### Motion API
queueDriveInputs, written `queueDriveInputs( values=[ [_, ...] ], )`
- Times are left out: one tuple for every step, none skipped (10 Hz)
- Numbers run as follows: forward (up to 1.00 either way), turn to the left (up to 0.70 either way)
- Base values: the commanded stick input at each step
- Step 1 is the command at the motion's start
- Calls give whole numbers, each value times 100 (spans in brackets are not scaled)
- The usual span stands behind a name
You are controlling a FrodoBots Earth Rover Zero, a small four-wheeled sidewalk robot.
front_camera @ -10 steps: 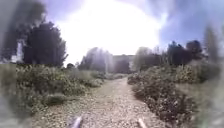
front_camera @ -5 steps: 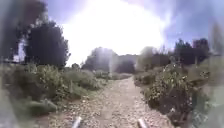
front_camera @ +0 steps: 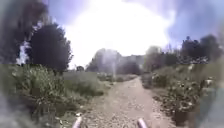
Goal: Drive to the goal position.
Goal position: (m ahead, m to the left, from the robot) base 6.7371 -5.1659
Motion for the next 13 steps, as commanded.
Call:
queueDriveInputs(
  values=[
    [100, 0],
    [100, 0],
    [100, 0],
    [100, 0],
    [100, 0],
    [100, -39],
    [100, -38],
    [100, -13],
    [100, 0],
    [100, 0],
    [100, -40],
    [100, -40],
    [100, -36]
  ],
)
